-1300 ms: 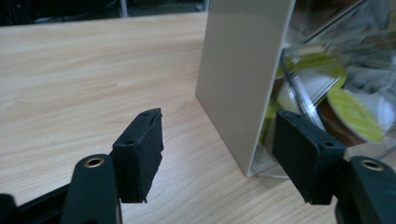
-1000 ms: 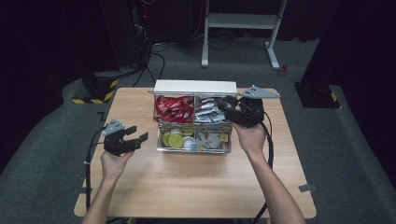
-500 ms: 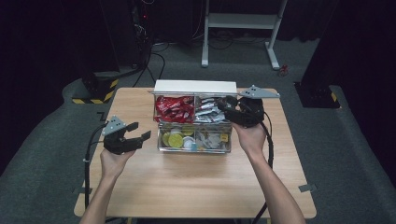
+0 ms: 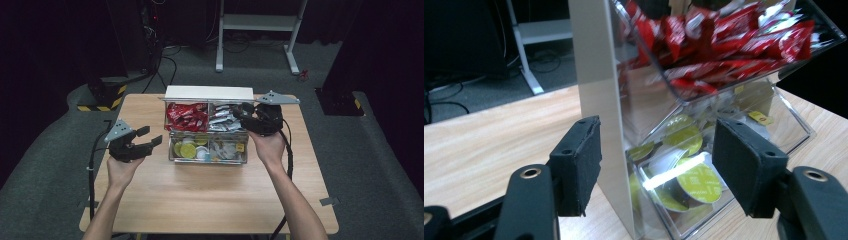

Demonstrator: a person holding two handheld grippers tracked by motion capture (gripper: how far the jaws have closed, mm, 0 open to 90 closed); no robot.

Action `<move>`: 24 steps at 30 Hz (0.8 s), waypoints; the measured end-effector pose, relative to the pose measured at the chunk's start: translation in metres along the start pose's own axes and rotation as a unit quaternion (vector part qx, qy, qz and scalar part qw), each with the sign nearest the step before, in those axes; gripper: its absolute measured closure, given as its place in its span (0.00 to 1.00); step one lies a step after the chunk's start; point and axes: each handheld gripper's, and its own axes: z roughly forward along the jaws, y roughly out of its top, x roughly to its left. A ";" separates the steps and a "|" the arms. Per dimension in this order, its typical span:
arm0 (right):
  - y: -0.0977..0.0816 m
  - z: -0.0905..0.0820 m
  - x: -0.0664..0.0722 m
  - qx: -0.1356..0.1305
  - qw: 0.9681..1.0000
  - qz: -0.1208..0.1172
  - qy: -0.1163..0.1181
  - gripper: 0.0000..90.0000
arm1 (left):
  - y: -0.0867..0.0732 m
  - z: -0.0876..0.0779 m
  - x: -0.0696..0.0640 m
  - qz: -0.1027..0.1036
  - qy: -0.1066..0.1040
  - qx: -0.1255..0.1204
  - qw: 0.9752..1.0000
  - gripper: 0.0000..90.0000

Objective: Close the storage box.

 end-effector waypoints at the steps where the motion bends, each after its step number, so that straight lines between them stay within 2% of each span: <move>1: 0.000 0.000 0.000 0.000 1.000 0.001 0.001 0.61 | 0.003 -0.001 -0.002 0.005 -0.001 -0.005 1.000 0.43; 7: 0.000 0.000 -0.002 0.000 1.000 0.002 0.007 0.61 | 0.011 -0.001 -0.006 0.003 -0.011 -0.016 1.000 0.46; 18: 0.000 -0.001 -0.004 0.000 1.000 0.004 0.015 0.61 | 0.035 0.011 -0.019 0.018 -0.014 -0.005 1.000 0.51; 20: 0.000 0.000 -0.004 -0.001 1.000 0.006 0.016 0.61 | 0.042 0.016 -0.022 0.025 -0.017 0.005 1.000 0.52; 24: -0.001 0.000 -0.004 -0.003 1.000 0.006 0.017 0.61 | 0.047 0.020 -0.023 0.027 -0.014 0.008 1.000 0.54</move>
